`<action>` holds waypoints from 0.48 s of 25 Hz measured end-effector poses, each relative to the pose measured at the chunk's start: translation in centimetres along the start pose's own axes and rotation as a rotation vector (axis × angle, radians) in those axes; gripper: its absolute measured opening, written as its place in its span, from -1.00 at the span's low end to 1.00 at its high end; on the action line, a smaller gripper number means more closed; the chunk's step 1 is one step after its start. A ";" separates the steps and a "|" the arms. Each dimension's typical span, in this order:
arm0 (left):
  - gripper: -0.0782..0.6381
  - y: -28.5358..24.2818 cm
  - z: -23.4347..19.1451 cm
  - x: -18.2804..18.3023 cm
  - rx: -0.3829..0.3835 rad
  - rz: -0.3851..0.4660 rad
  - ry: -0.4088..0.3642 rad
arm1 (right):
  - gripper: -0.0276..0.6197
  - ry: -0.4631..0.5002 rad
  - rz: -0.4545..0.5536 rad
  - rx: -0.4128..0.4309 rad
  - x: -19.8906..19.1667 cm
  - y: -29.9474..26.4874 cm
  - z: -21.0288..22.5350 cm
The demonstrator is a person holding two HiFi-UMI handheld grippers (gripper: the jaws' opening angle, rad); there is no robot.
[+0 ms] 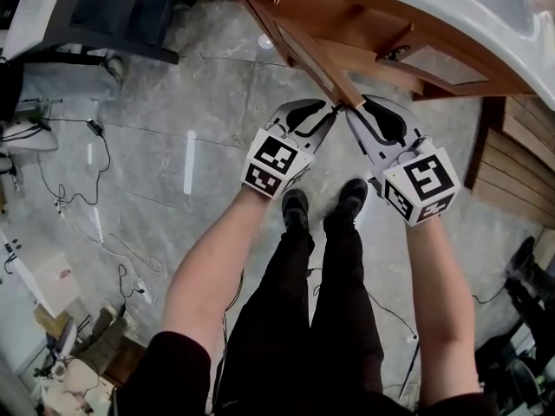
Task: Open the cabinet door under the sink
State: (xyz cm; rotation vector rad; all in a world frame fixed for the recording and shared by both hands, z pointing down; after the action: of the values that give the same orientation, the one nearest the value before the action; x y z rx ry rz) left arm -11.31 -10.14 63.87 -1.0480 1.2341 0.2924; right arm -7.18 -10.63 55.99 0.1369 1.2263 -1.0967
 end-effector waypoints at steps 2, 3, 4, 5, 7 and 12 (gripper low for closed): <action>-0.49 0.9 0.3 -0.2 -0.004 0.005 -0.006 | -0.61 -0.007 -0.003 0.006 -0.4 -0.2 -0.9; -0.48 1.4 0.4 -0.3 -0.007 0.006 -0.007 | -0.61 -0.012 -0.003 0.006 -0.6 -0.2 -1.3; -0.47 1.9 0.4 -0.4 -0.009 0.007 -0.006 | -0.61 -0.017 -0.004 0.005 -0.8 -0.3 -1.6; -0.46 2.4 0.5 -0.5 -0.009 0.009 -0.003 | -0.61 -0.021 -0.008 0.005 -1.0 -0.4 -2.0; -0.44 3.6 0.6 -0.8 -0.011 0.009 -0.006 | -0.59 -0.019 -0.024 0.015 -1.4 -0.5 -3.0; -0.35 5.9 1.4 -2.0 -0.027 -0.008 -0.053 | -0.59 -0.027 -0.049 0.040 -2.2 -1.3 -5.6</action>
State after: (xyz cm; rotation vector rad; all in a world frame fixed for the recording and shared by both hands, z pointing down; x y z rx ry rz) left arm -15.24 -5.22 62.60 -1.0616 1.1810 0.3297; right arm -11.76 -6.56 56.08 0.1229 1.1890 -1.1625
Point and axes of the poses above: the fingertips, and each gripper's own axes: y backward along the fingers, z to its right, x out of its top, the point moved 1 cm from there along y, backward along the fingers, and after that the axes turned 11 degrees about -y, right-handed, at the moved point
